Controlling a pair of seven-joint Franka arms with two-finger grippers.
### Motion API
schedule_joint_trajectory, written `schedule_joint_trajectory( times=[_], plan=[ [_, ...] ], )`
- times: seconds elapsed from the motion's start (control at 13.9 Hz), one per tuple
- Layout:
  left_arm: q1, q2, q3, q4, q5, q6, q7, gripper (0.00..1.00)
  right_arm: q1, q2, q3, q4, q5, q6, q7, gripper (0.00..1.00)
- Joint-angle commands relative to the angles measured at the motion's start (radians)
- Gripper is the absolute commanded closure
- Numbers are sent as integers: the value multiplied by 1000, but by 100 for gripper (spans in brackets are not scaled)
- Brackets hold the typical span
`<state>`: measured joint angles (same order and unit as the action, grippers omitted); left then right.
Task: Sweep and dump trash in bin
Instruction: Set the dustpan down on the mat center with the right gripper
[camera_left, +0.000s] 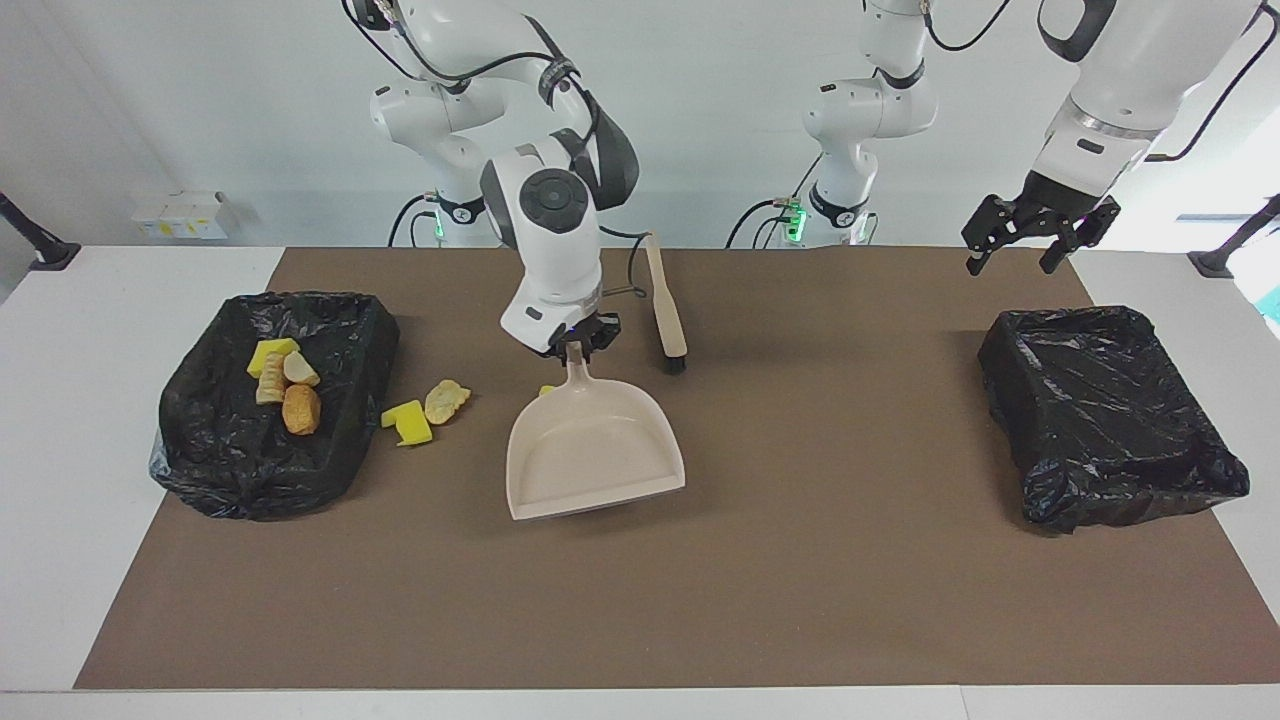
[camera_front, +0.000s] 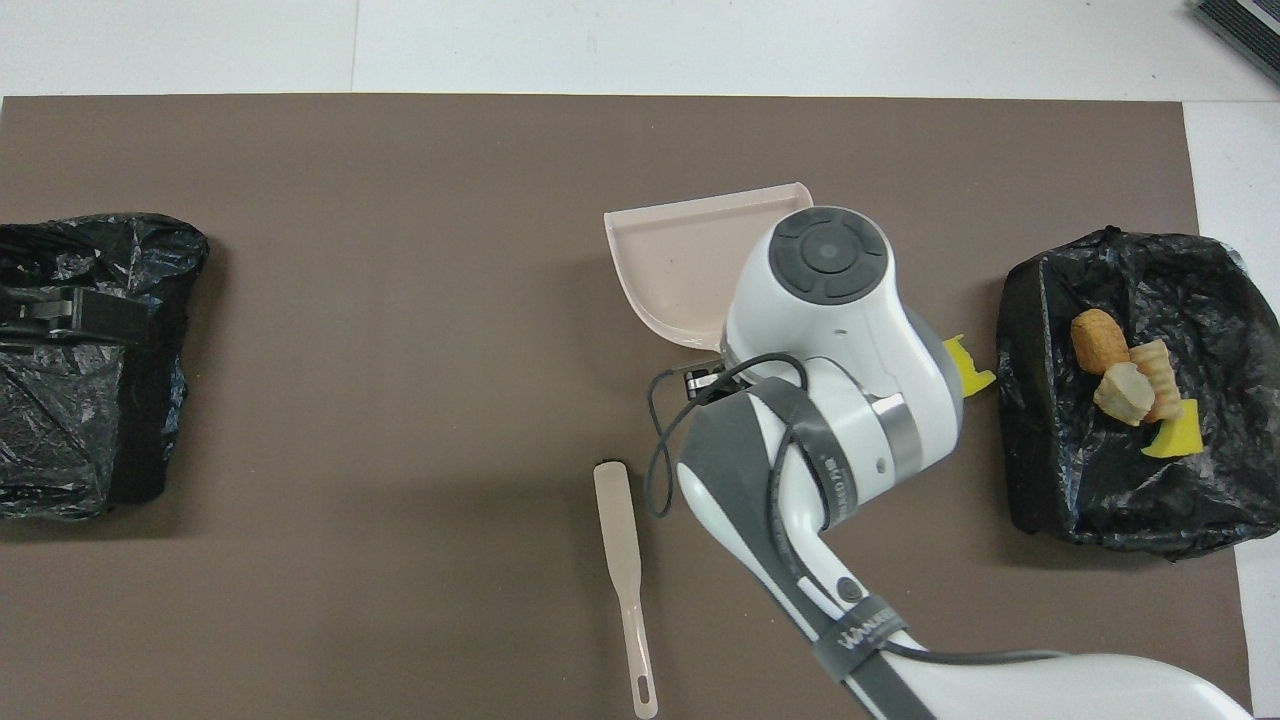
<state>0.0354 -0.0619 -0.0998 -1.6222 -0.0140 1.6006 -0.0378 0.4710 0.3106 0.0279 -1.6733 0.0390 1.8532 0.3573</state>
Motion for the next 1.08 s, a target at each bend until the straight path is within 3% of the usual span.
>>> schedule_joint_trajectory(
  times=[0.0, 0.14, 0.94, 1.01],
  plan=[
    [8, -12, 0, -5, -14, -8, 7, 0, 67, 152, -6, 177, 24, -31, 103, 100],
    [8, -12, 0, -5, -14, -7, 6, 0, 72, 198, -5, 227, 36, -45, 120, 100],
    [8, -12, -1, -5, -14, -5, 6, 0, 75, 277, -6, 202, 70, 129, 127, 100],
    [8, -12, -1, -5, -14, -5, 6, 0, 66, 277, -6, 202, 67, 132, 123, 34]
  ],
)
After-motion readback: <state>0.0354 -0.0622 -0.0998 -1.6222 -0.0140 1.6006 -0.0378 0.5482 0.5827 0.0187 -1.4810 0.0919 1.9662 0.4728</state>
